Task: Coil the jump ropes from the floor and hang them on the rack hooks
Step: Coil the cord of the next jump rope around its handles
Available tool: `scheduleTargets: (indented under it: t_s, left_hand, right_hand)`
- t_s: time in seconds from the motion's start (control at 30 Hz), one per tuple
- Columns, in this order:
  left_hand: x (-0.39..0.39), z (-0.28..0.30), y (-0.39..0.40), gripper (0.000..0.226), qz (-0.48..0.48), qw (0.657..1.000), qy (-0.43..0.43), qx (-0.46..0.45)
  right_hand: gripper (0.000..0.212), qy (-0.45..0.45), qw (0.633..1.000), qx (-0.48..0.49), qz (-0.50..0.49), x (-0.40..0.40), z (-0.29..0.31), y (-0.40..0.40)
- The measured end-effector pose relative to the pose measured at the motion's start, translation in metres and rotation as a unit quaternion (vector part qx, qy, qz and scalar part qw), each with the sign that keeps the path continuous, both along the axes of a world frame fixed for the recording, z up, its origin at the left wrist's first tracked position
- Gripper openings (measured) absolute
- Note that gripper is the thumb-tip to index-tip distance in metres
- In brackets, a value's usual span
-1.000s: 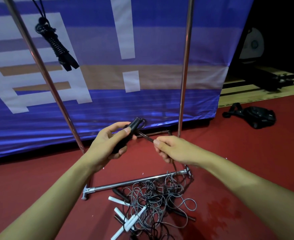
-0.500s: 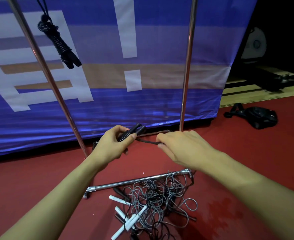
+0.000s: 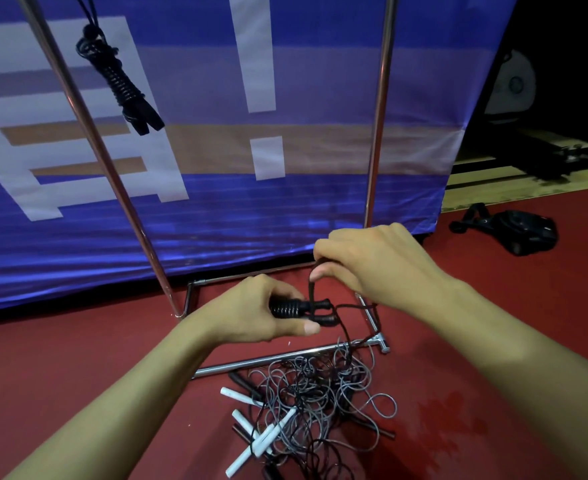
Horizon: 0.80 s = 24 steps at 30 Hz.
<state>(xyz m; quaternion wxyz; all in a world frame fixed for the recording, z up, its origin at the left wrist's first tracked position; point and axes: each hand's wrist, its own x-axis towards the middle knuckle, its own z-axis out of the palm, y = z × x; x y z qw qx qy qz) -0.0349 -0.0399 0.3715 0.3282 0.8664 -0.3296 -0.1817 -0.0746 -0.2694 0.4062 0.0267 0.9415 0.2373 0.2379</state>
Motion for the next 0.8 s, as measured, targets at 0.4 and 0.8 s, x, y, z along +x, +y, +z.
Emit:
scheduleTargets:
  t_s: [0.4,0.8]
  left_hand:
    - [-0.019,0.019,-0.006,0.018,-0.055,0.996,0.046,-0.054]
    - [0.004,0.001,0.022,0.044,-0.003,0.929,0.201,-0.311]
  right_hand:
    - [0.033,0.144,0.987,0.069,-0.013,0.016,-0.015,-0.016]
    - [0.021,0.341,0.866,0.353,0.097,0.012,-0.047,-0.009]
